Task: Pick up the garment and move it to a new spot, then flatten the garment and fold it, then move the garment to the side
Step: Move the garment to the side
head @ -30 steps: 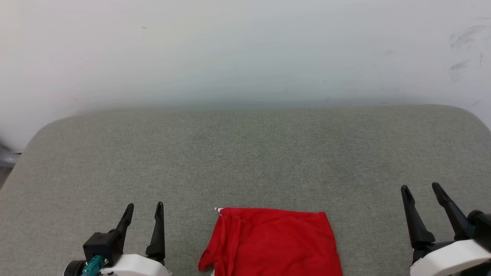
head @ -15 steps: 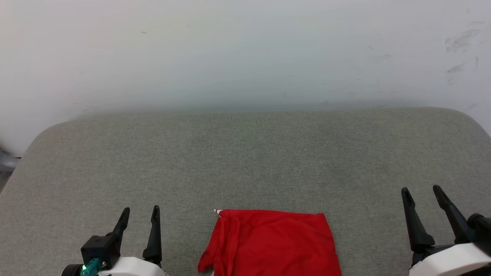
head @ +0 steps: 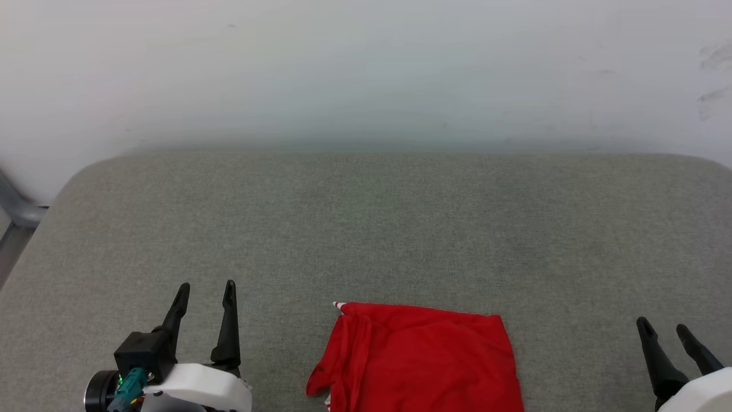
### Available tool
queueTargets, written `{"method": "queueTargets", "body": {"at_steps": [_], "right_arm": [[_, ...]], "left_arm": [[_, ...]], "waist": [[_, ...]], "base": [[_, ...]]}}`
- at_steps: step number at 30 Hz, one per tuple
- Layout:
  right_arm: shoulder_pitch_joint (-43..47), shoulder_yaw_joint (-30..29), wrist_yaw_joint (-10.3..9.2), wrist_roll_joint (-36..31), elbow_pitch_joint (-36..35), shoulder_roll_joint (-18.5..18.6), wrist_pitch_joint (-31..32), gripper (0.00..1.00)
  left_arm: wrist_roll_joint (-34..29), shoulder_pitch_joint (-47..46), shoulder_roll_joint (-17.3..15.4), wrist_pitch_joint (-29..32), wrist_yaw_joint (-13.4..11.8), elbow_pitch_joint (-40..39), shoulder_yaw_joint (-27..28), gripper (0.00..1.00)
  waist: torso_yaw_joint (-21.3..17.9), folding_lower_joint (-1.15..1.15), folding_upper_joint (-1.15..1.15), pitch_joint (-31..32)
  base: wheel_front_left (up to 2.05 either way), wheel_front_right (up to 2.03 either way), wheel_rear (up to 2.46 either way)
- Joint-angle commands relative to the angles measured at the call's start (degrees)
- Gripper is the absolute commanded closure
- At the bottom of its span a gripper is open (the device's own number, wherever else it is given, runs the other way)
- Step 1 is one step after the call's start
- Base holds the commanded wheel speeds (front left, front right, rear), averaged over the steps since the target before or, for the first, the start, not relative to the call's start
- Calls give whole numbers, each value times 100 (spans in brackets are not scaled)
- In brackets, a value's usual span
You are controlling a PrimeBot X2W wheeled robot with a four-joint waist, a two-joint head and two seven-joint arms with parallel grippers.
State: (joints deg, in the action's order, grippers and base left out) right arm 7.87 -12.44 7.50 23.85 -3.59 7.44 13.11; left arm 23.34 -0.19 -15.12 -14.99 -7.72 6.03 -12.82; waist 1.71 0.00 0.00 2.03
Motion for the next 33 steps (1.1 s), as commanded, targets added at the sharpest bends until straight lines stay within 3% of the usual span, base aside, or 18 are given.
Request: {"method": "queueTargets", "body": {"at_steps": [1, 8, 19, 29, 30, 31, 33], "right_arm": [[-59, -50, -2, 172, 120, 59, 133, 0], [-259, 63, -1, 1004, 811, 289, 1183, 0], [-641, 1091, -3, 1997, 1287, 235, 2230, 0], [-493, 1387, -9, 2264, 1709, 225, 3166, 0], [-504, 1375, -9, 2273, 1693, 207, 3190, 59], [-522, 1380, -9, 2263, 1687, 208, 3231, 100], [-609, 1358, -7, 2256, 1624, 229, 3216, 100]], "left_arm": [[-51, -88, 28, -24, 13, -32, 11, 0], [-185, -310, 152, -22, 69, -249, 45, 0], [-338, -654, 426, -18, 265, -258, 117, 0], [-493, -621, 637, -18, 389, -176, 261, 0], [-514, -604, 655, -18, 408, -169, 281, 0], [-517, -594, 677, -18, 415, -161, 301, 0], [-550, -576, 715, -18, 455, -135, 330, 0]], "waist": [[122, 0, 0, -123], [430, 0, 0, -573], [782, 0, 0, -1037], [912, 0, 0, -1088], [910, 0, 0, -1081], [907, 0, 0, -1077], [890, 0, 0, -1047]], "base": [[0, 0, 0], [0, 0, 0], [0, 0, 0], [0, 0, 0], [0, 0, 0], [0, 0, 0], [0, 0, 0]]}}
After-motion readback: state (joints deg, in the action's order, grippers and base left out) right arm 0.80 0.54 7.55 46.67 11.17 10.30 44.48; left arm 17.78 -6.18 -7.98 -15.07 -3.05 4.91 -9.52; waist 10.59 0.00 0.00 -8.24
